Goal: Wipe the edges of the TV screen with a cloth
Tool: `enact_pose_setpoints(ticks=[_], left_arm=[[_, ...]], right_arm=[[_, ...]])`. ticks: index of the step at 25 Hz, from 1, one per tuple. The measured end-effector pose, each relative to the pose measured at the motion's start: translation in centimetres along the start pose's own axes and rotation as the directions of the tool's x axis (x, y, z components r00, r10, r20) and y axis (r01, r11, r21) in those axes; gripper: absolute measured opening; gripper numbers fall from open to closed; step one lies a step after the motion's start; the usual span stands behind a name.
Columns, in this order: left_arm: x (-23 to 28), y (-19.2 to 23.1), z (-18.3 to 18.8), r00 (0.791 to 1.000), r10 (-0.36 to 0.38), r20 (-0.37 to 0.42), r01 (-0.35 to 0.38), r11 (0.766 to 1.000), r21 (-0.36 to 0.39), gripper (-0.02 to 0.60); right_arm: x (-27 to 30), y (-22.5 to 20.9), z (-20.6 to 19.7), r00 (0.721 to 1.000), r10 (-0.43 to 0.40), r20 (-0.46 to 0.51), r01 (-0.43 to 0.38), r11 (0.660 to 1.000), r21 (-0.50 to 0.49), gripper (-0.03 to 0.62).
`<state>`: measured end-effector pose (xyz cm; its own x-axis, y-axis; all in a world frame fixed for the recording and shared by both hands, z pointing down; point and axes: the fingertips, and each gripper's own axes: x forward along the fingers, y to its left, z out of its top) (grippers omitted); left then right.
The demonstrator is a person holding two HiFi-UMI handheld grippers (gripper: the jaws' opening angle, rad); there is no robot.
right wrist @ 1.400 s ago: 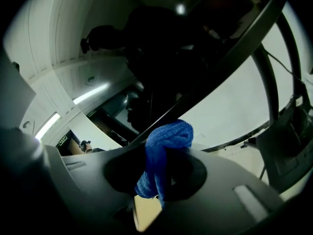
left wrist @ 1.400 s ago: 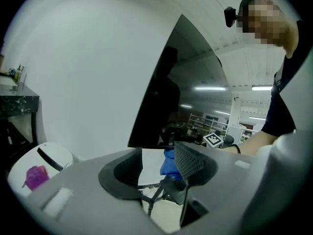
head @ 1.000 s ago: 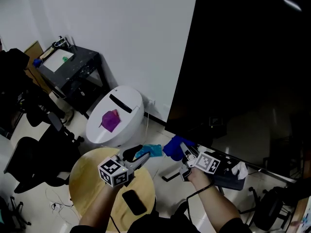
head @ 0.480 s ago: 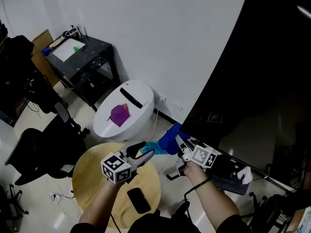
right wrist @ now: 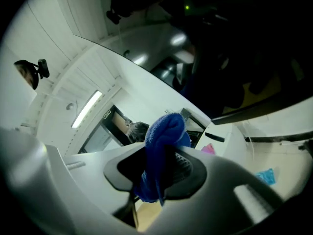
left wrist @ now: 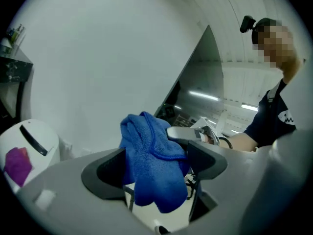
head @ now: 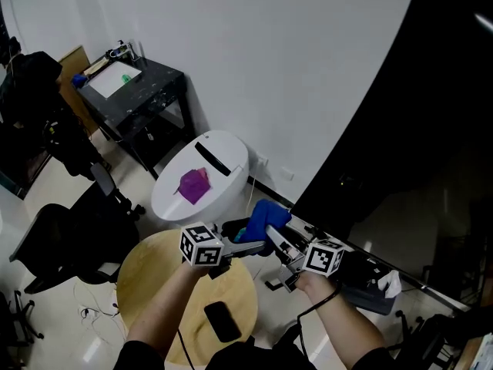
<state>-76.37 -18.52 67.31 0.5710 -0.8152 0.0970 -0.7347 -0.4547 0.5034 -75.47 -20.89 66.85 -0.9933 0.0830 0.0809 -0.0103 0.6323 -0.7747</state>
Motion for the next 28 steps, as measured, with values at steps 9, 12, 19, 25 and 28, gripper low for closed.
enact_pose_setpoints(ticks=[9,12,19,25,28], left_arm=[[1.8,-2.4,-0.5,0.999,-0.028,-0.035,0.032,0.992,0.122,0.166],[2.2,-2.0,0.0,1.000,0.015,-0.007,-0.014,0.993,0.119,0.133],[2.3,3.2,0.0,0.961,0.266,-0.072,-0.248,0.949,0.194,0.129],[5.7,4.1,0.2,0.928,0.330,-0.172,-0.258,0.904,0.341,0.130],[7.5,4.2,0.5,0.917,0.344,-0.199,-0.246,0.885,0.396,0.130]], right_arm=[[-0.9,0.4,-0.5,0.995,-0.023,-0.100,0.022,1.000,-0.002,0.130],[-1.6,0.6,0.4,0.996,-0.053,-0.071,0.053,0.999,-0.011,0.197],[-6.9,0.1,2.4,0.981,-0.190,0.035,0.192,0.978,-0.087,0.241],[-12.2,1.5,3.4,0.962,-0.252,0.102,0.268,0.943,-0.196,0.241],[-14.7,2.4,4.0,0.956,-0.255,0.149,0.281,0.940,-0.192,0.241]])
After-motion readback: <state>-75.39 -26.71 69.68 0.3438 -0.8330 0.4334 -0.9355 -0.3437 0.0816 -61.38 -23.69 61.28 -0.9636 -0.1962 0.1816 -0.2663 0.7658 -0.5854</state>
